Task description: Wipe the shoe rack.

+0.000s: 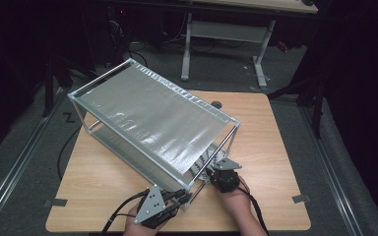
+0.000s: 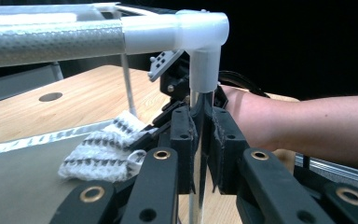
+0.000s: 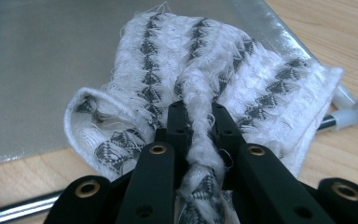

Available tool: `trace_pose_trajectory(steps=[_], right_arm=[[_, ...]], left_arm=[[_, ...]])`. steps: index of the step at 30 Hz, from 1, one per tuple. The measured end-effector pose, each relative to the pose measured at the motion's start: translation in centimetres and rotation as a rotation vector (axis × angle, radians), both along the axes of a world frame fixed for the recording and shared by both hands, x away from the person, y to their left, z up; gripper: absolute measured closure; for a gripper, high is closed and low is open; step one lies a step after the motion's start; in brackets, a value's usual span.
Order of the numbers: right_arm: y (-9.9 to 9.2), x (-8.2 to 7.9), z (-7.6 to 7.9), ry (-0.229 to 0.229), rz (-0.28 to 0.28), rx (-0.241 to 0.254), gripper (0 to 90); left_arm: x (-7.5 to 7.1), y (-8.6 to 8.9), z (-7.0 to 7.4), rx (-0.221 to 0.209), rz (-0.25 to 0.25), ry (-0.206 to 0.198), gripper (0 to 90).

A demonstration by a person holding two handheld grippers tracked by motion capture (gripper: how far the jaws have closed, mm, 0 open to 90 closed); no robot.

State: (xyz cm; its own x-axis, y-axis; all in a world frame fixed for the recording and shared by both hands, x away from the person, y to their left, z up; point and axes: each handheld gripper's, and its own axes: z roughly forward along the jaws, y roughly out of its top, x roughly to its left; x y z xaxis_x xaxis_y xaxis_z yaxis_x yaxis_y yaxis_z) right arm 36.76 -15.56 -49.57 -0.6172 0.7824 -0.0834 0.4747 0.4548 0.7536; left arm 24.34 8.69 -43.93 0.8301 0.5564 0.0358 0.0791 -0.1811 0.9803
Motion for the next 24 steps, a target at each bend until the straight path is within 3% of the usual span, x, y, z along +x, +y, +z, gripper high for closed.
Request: trace_pose_trajectory(steps=[8,17,24], right_arm=[[-1.0,-0.9,-0.1,-0.011,-0.002,-0.008,81.0],[-2.8,-2.3,-0.2,-0.019,-0.042,-0.001,80.9],[-3.7,-2.5,-0.3,-0.036,-0.081,-0.012,80.8]], left_arm=[[0.0,0.4,0.0,0.005,0.003,-0.005,81.0],[0.2,1.3,-0.1,0.012,-0.004,-0.026,80.7],[0.8,2.3,-0.6,-0.024,0.01,-0.03,80.8]])
